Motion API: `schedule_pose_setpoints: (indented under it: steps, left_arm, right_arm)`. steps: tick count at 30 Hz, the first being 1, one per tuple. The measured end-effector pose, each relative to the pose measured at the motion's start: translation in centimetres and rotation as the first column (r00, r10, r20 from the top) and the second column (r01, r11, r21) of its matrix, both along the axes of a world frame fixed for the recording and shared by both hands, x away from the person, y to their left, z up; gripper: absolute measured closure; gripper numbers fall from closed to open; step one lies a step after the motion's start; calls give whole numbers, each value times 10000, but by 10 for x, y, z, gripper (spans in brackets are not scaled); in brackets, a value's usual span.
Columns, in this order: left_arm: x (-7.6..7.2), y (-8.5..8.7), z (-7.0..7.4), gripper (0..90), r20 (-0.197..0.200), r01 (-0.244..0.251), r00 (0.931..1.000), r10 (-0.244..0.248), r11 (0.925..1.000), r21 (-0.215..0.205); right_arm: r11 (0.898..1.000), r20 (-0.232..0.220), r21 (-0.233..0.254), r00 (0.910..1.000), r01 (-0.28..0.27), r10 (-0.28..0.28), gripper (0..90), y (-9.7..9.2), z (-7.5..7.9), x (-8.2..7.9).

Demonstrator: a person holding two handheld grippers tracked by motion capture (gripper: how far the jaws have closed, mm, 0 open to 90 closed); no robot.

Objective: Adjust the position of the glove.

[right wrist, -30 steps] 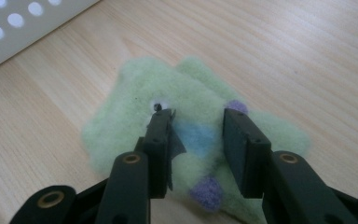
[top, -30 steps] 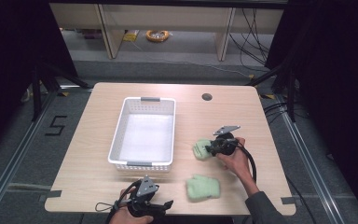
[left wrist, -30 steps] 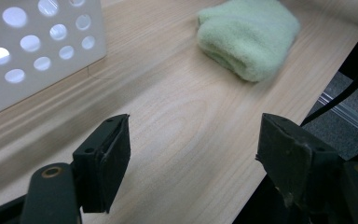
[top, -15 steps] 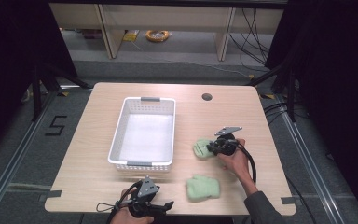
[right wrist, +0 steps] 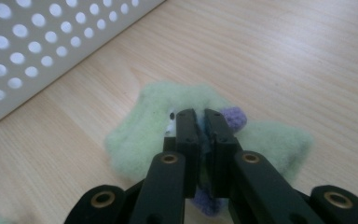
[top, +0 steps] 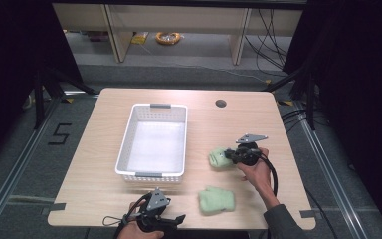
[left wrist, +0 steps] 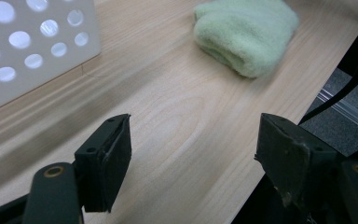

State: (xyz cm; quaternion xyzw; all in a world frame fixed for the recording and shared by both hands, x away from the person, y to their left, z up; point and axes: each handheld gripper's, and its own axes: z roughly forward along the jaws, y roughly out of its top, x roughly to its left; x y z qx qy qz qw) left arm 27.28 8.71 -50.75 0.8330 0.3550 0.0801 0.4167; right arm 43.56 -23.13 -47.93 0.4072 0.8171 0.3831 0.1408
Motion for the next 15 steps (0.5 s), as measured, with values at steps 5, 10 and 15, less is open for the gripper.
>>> schedule_pose_setpoints:
  steps: [5, 10, 15]
  left_arm:
    - [-1, -1, 0, 262, -18, -35, 10000, 35, 9999, -105]
    - [0, 0, 1, 262, -196, 35, 9998, -35, 10000, 12]
    - [0, 1, 0, 261, 2, -44, 10000, 44, 10000, 19]
  right_arm:
    - [9995, 216, 314, 9998, 2, -9, 860, -5, 10, -9]
    - [9984, 172, 550, 9998, 105, -114, 861, -6, 18, -18]
    - [9967, 386, 815, 9992, -69, 37, 860, -5, 26, -32]
